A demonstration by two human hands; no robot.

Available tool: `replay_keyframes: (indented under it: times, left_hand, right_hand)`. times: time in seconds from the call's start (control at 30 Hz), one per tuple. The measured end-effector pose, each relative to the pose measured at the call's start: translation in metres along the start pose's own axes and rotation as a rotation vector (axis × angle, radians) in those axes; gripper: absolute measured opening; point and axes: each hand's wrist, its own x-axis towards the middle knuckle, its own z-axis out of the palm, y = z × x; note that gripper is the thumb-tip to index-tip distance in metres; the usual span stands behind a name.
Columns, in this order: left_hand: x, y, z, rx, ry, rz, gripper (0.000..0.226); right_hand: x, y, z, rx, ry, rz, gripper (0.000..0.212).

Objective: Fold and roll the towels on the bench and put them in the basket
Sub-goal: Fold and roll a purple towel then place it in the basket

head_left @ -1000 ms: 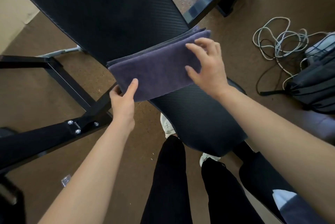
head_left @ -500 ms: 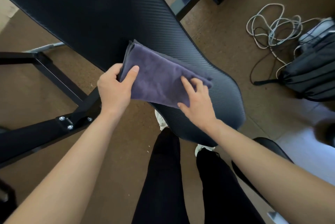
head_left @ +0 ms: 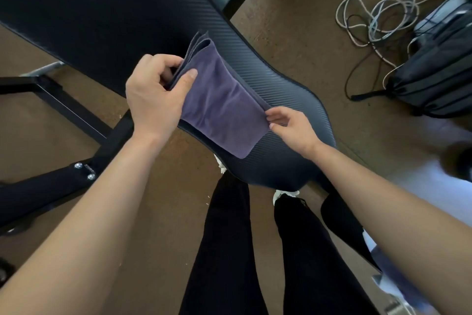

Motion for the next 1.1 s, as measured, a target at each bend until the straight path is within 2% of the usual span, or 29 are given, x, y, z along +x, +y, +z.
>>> replay_keyframes:
  times: [0.17, 0.4, 0.63, 0.73, 0.83, 0.97, 1.03, 1.1]
  left_hand:
    - [-0.031, 0.016, 0.015, -0.008, -0.101, 0.056, 0.016]
    - [-0.081, 0.03, 0.069, 0.0, -0.246, 0.088, 0.014]
    - [-0.116, 0.023, 0.115, 0.097, -0.348, 0.105, 0.012]
    - [-0.124, 0.01, 0.131, 0.168, -0.396, 0.008, 0.016]
    - [-0.126, -0.004, 0.14, 0.213, -0.449, -0.089, 0.038]
    - [-0.133, 0.0, 0.143, 0.204, -0.469, -0.088, 0.056]
    - [-0.135, 0.006, 0.137, 0.152, -0.436, -0.105, 0.048]
    - [-0.134, 0.007, 0.125, 0.193, -0.291, -0.006, 0.039]
  right_hand:
    - [0.004, 0.001, -0.005, 0.351, -0.029, 0.159, 0.027]
    - [0.006, 0.018, -0.012, 0.599, -0.143, 0.275, 0.027]
    - [0.003, 0.022, -0.009, 0.714, -0.154, 0.273, 0.029]
    - [-0.002, 0.02, -0.008, 0.734, -0.142, 0.249, 0.031]
    - [-0.005, 0.014, -0.004, 0.694, 0.001, 0.261, 0.029]
    - [-0.011, 0.016, 0.0, 0.355, 0.349, 0.088, 0.024]
    - [-0.019, 0.014, 0.0, 0.249, 0.378, -0.016, 0.019]
    - [-0.024, 0.011, 0.002, 0.18, 0.294, -0.101, 0.017]
